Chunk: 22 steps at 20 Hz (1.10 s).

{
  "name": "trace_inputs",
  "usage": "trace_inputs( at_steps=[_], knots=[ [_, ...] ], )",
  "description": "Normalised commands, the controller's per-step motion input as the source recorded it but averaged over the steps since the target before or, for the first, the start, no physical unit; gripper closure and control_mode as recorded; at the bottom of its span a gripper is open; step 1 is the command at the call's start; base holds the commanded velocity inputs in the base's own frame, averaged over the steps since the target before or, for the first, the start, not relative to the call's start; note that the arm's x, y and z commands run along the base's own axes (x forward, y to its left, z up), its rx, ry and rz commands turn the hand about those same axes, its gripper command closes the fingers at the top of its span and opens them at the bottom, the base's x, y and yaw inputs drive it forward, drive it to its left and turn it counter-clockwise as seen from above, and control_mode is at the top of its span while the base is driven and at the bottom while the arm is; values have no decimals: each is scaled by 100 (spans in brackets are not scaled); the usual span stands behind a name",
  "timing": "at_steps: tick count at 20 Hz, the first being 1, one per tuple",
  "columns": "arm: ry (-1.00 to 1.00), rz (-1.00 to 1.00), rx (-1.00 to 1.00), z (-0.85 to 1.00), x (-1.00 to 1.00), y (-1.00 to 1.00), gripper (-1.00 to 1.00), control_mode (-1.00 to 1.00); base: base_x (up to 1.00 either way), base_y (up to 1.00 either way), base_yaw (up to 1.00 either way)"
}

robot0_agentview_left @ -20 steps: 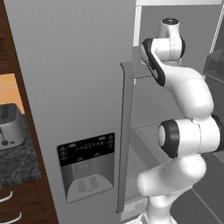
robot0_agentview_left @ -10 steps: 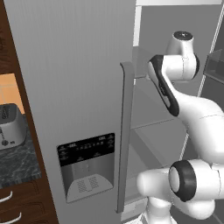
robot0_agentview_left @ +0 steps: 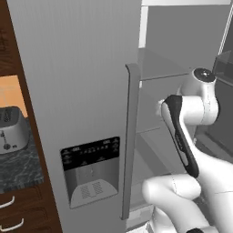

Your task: Place one potato and one fish in each tupperware on the nearby counter, to pack two identical lunches.

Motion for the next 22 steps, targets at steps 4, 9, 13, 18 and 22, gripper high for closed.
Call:
trace_inputs(
  at_steps=[4, 9, 13, 18, 22],
  knots=[
    [0, 0, 0, 0, 0, 0, 100, 100, -100, 72, 25],
    [0, 0, 0, 0, 0, 0, 100, 100, -53, 100, 40],
    [0, 0, 0, 0, 0, 0, 100, 100, -14, 100, 35],
    [0, 0, 0, 0, 0, 0, 100, 100, 0, 100, 36],
    [0, 0, 0, 0, 0, 0, 100, 100, 13, 100, 38]
  ],
)
